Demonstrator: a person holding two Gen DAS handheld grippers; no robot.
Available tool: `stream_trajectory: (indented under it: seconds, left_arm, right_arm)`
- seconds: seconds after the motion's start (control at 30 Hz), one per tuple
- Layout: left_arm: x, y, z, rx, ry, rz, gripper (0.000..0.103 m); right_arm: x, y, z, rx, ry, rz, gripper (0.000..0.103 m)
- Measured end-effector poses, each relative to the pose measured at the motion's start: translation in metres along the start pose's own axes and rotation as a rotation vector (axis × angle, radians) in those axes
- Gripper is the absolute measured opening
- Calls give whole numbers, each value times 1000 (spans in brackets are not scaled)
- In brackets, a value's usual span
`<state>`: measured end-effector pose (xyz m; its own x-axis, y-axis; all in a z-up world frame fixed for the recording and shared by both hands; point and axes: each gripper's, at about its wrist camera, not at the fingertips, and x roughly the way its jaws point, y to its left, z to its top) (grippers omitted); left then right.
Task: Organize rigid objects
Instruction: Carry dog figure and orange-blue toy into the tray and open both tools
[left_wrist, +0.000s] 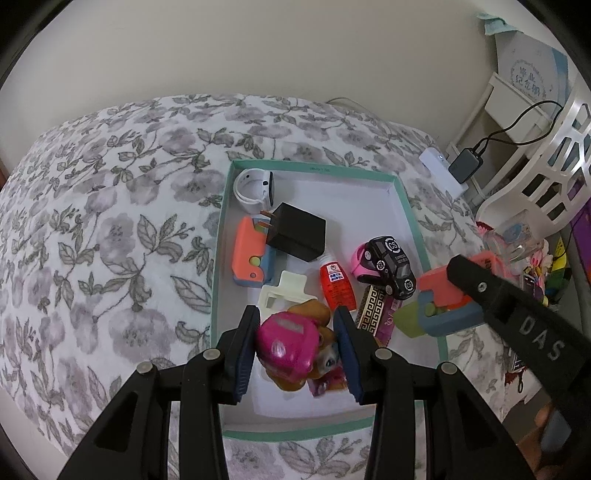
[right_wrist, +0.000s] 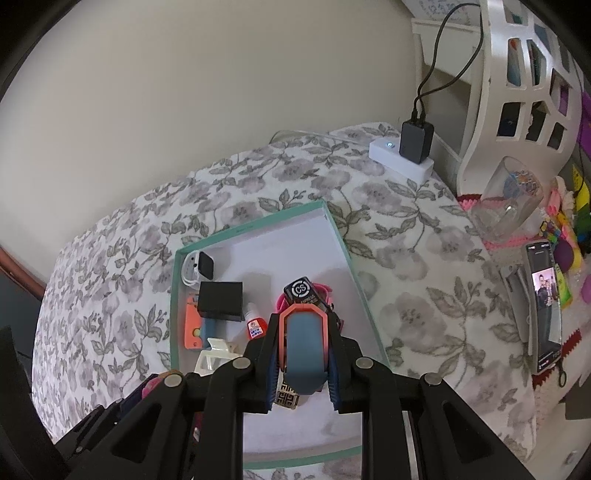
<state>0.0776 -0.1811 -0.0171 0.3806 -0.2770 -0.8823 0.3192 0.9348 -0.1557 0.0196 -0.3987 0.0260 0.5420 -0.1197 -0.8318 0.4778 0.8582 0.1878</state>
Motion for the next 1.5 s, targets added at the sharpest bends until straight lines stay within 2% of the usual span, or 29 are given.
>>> stream_trajectory:
  seconds: [0.23, 0.53, 1.23, 1.37, 1.5]
  left_arm:
    - [1, 0, 0, 12, 0, 6, 43]
    - [7, 3, -1, 17, 19, 37, 42]
    - [0, 14, 4, -46, -7, 28, 44]
    - [-2, 20, 6, -74, -16, 30, 53]
    - [-5, 27, 7, -105, -31, 48, 58]
  right_arm:
    - [23, 2, -8, -13, 85, -18, 23]
    - [32, 0, -13, -2, 127, -12, 23]
    - [25, -3, -11, 27, 90, -25, 25]
    - [26, -3, -11, 25, 95, -26, 25]
    - [28, -2, -12, 17, 101, -26, 24]
